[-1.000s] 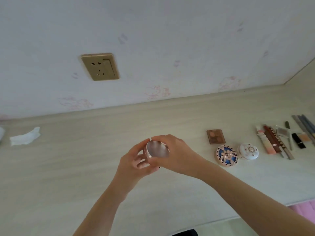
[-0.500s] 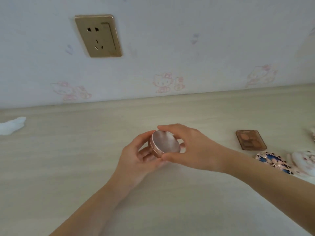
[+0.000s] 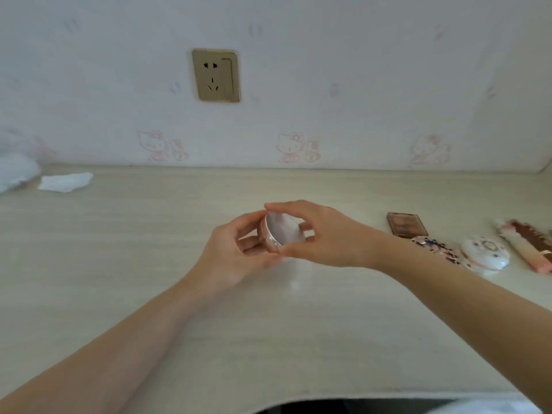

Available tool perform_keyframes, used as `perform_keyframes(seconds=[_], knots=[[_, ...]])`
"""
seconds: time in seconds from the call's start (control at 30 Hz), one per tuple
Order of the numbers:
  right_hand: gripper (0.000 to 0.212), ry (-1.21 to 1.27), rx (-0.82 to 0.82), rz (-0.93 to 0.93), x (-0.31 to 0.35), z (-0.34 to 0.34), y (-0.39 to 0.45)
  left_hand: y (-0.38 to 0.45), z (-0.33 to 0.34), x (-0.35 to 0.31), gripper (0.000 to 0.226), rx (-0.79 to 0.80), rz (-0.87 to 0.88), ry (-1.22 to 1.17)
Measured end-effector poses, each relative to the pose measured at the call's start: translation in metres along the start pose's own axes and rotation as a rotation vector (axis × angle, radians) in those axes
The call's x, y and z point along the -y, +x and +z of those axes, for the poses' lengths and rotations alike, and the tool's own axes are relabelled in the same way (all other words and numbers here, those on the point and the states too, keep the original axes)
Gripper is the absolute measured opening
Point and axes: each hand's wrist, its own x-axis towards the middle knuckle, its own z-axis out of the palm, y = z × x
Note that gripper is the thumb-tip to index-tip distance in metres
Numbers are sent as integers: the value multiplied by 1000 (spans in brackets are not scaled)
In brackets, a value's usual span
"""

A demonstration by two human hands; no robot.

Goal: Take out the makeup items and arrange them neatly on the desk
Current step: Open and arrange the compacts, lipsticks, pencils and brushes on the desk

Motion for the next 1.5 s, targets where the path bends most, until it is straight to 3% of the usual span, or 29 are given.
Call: perform_keyframes(seconds=[0.13, 0.33, 0.73, 1.27, 1.5], knots=[[52, -25, 60, -59, 16, 2, -12, -15, 4, 4, 72, -36, -23, -38], [81, -194, 123, 0, 8, 5, -7, -15, 0, 9, 73, -34, -42, -27], [67, -249, 109, 21, 15, 3, -1, -10, -4, 15, 67, -14, -60, -81], [74, -224, 160, 36, 11, -3, 2, -10, -5, 14, 73, -20, -55, -90], [74, 9, 193, 94, 4, -11, 4, -11, -6, 12, 68, -2, -71, -113]])
